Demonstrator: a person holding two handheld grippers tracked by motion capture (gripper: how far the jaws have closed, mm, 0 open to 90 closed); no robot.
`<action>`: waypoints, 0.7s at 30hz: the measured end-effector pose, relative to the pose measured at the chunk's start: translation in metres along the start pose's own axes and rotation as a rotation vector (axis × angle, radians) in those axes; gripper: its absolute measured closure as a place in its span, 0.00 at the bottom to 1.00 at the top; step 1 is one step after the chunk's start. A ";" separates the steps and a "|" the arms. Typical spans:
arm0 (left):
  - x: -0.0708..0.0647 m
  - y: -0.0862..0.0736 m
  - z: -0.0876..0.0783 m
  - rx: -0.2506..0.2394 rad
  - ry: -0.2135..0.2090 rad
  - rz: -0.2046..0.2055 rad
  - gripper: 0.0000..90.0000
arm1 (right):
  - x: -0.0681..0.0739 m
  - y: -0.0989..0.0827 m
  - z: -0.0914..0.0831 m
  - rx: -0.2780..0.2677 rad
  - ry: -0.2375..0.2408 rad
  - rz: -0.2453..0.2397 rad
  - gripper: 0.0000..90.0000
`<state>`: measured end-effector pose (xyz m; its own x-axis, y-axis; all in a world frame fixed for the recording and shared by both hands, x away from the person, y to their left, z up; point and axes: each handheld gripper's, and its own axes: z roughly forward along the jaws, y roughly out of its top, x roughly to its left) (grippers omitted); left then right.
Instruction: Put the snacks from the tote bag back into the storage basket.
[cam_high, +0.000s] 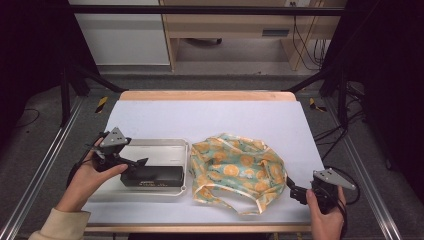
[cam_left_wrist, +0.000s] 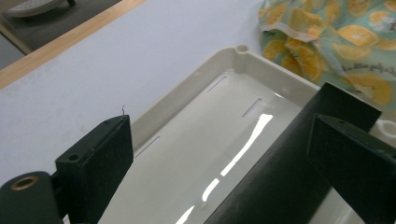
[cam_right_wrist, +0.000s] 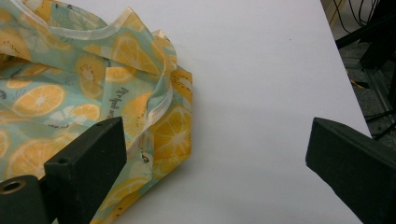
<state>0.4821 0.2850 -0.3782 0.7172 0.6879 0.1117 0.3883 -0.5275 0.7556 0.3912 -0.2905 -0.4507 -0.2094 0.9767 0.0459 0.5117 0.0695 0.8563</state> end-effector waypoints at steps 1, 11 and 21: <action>0.003 -0.002 0.000 -0.001 0.006 -0.011 0.08 | 0.000 0.000 0.000 0.000 0.000 0.000 0.06; 0.021 -0.022 -0.004 -0.015 0.044 -0.093 0.08 | 0.000 0.000 0.000 0.002 0.002 -0.004 0.06; 0.033 -0.038 -0.012 -0.033 0.082 -0.144 0.07 | 0.000 0.000 0.000 0.000 0.007 -0.006 0.06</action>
<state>0.4841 0.3342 -0.3958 0.6053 0.7943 0.0516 0.4637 -0.4046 0.7882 0.3910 -0.2902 -0.4506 -0.2181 0.9749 0.0448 0.5105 0.0749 0.8566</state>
